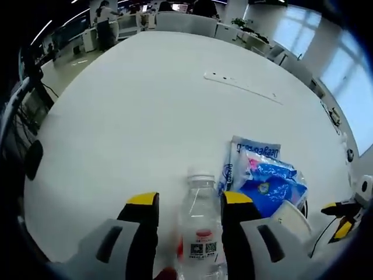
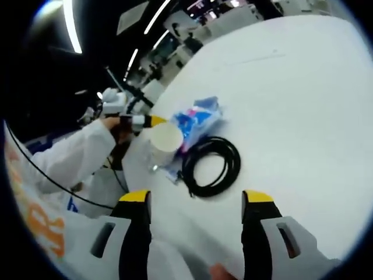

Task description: Arrange the tabletop items into an orderly group along one side of the table until the central work area is clear of visible clutter.

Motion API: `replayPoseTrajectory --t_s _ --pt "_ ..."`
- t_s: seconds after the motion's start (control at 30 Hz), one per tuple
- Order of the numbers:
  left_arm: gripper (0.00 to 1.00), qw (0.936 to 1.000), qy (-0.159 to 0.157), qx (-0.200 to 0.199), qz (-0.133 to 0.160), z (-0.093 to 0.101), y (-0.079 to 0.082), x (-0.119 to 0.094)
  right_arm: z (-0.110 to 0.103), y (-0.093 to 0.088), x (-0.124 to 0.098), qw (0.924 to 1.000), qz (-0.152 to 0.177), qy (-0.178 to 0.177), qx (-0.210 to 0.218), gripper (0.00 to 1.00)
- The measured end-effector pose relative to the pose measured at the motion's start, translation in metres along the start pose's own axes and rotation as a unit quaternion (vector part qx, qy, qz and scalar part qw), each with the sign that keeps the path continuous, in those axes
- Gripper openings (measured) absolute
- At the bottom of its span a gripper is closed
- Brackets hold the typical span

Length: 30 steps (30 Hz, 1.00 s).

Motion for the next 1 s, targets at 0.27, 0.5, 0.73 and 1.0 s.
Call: replayPoseTrajectory --t_s 0.27,0.5,0.73,1.0 --pt "0.37 0.9999 -0.003 0.003 -0.016 0.006 0.008 0.015 0.006 0.007 0.002 1.0000 -0.003 0.000 0.006 0.61" --pt "0.35 0.9995 -0.002 0.013 -0.030 0.011 0.012 0.028 0.008 0.018 0.000 0.9999 0.007 0.000 0.014 0.61" --pt "0.34 0.9991 -0.002 0.017 -0.040 0.010 0.016 0.038 0.012 0.021 0.002 0.9997 0.008 -0.001 0.022 0.61" --pt "0.25 0.9989 0.002 0.038 -0.026 0.008 0.019 0.039 0.011 0.023 0.005 0.9997 0.004 0.000 0.025 0.61"
Point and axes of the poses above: the point that each gripper's makers call its tool centre point, and the gripper's own axes: x roughly forward along the fingers, z roughly to its right, y roughly out of its top, the point moved 2 cm from there along -x, roughly backward along the fingers, and after that the axes turned 15 degrees about -z, right-handed, at the moved point
